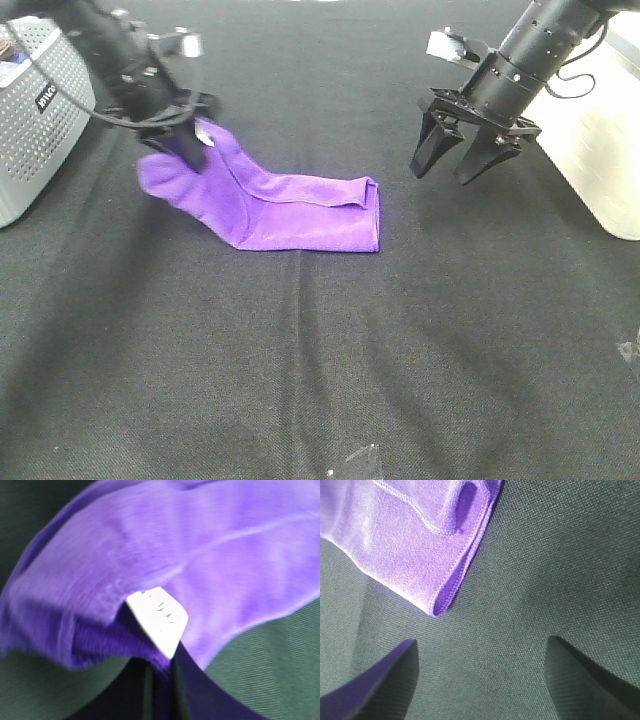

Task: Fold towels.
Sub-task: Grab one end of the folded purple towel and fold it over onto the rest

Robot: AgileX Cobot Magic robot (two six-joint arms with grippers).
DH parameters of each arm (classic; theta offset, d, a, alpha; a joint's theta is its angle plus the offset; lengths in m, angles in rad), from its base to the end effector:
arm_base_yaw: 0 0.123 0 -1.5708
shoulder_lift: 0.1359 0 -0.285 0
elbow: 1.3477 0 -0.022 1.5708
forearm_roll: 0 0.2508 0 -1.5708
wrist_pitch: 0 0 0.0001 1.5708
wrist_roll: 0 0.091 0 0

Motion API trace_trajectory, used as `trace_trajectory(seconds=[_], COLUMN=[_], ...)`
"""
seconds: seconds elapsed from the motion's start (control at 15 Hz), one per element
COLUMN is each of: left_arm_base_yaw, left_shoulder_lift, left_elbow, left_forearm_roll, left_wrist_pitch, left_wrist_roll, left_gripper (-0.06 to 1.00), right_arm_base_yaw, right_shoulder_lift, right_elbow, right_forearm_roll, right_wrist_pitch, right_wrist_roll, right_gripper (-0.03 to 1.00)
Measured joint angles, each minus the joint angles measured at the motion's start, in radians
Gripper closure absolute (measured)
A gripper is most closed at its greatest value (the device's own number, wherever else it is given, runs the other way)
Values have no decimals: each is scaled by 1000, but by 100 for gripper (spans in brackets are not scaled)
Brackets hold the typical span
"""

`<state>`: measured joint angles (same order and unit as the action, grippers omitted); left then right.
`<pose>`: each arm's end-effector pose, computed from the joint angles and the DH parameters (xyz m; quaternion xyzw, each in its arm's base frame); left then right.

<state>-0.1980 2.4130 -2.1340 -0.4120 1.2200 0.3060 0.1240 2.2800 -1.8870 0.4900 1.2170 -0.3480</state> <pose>0.4859 -0.1324 0.1731 0.1902 0.9586 -0.1926 0.0883 0.4577 0.0976 0.1763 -0.1504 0.9613 0.2254 0.0488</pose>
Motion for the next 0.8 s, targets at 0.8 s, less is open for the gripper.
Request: trace_trajectory(seconds=[0.8], left_arm_base_yaw=[-167], left_shoulder_lift=[240], left_elbow=[-314], left_forearm_roll=[-122], left_wrist_pitch=[3], left_wrist_roll=[-169], left_gripper=[90], right_arm_base_yaw=[0], right_shoulder_lift=[-160], right_elbow=[0], right_forearm_roll=[-40], right_wrist_pitch=[0], right_wrist_roll=[0], right_gripper=[28])
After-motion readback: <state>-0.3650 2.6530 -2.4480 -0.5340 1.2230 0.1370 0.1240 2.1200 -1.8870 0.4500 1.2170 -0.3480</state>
